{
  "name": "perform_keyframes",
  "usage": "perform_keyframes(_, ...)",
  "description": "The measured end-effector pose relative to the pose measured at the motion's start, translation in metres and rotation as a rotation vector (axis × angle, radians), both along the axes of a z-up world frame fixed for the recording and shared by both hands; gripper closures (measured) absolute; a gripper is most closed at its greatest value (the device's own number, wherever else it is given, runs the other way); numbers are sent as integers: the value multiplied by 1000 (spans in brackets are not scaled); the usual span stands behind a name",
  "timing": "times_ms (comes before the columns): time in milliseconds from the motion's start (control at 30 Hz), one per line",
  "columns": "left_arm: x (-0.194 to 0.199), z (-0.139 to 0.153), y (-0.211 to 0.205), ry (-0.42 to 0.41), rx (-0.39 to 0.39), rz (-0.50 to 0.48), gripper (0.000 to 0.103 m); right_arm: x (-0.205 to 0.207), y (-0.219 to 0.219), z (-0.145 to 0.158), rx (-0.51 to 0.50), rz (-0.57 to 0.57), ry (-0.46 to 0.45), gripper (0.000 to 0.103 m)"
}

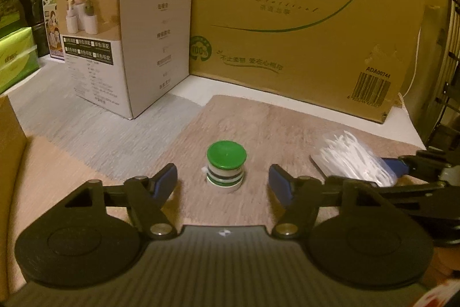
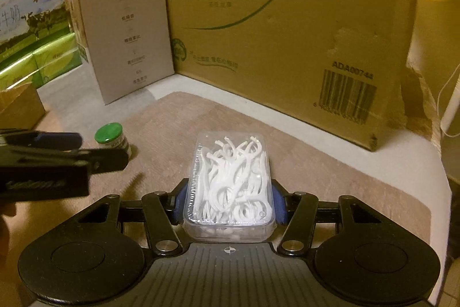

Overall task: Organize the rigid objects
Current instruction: 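Close the left gripper on the green-capped bottle while the right gripper holds the floss box, then carry the green-capped bottle and floss box over the cardboard tray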

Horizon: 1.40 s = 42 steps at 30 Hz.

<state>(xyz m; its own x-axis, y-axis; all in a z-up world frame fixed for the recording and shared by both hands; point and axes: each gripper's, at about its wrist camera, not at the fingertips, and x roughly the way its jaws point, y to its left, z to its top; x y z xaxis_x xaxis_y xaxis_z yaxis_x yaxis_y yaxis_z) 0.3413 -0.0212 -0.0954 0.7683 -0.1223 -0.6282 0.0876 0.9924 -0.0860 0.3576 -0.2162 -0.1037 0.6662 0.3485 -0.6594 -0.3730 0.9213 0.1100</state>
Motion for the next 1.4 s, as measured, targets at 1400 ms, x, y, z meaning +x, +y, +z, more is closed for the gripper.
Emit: perform_keyframes(1400, -105, 38, 8, 51, -17, 75, 73, -91, -3, 45, -19, -3, -8, 46)
